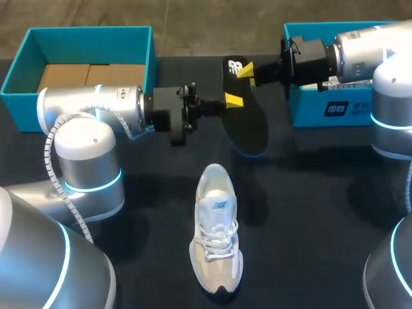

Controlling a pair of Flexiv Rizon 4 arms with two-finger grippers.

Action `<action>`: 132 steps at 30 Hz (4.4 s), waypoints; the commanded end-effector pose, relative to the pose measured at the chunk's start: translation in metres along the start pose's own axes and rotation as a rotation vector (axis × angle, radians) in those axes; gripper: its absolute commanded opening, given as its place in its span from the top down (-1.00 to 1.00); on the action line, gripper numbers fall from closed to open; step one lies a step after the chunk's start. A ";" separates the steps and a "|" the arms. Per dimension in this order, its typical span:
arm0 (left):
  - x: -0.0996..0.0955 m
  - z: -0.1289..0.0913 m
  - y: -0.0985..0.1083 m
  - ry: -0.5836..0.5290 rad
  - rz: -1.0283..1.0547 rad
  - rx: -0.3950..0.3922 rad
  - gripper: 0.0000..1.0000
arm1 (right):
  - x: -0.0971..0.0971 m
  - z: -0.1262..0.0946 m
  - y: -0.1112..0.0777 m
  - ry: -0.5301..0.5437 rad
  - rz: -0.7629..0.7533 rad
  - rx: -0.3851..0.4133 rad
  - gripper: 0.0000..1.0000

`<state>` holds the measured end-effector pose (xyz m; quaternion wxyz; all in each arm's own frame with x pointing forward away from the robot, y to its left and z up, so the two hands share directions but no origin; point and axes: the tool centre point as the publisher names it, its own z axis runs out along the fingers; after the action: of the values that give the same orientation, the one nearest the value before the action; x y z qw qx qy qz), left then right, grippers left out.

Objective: Take the shoe out of the shoebox, open the shoe tongue, remove and reinsert the insole, then place the shoe into the shoebox

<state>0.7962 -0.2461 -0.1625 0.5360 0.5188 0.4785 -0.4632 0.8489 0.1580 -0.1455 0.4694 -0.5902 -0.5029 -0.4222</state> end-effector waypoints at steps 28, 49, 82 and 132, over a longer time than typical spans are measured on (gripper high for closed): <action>0.002 -0.033 -0.014 0.044 -0.064 -0.016 1.00 | -0.011 -0.041 -0.030 0.050 -0.010 -0.065 -1.00; -0.006 -0.064 -0.025 0.091 -0.834 0.130 1.00 | -0.013 -0.042 -0.037 0.060 -0.023 -0.040 -1.00; -0.014 -0.086 -0.032 -0.150 -1.824 -0.067 1.00 | -0.013 -0.042 -0.037 0.060 -0.023 -0.040 -1.00; 0.014 -0.098 -0.009 -0.178 -2.912 0.206 1.00 | -0.013 -0.042 -0.037 0.060 -0.023 -0.040 -1.00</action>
<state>0.7774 -0.1446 -0.1716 -0.3819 -0.3871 0.5177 -0.6606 0.8104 0.1149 -0.1441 0.4682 -0.5802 -0.4871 -0.4548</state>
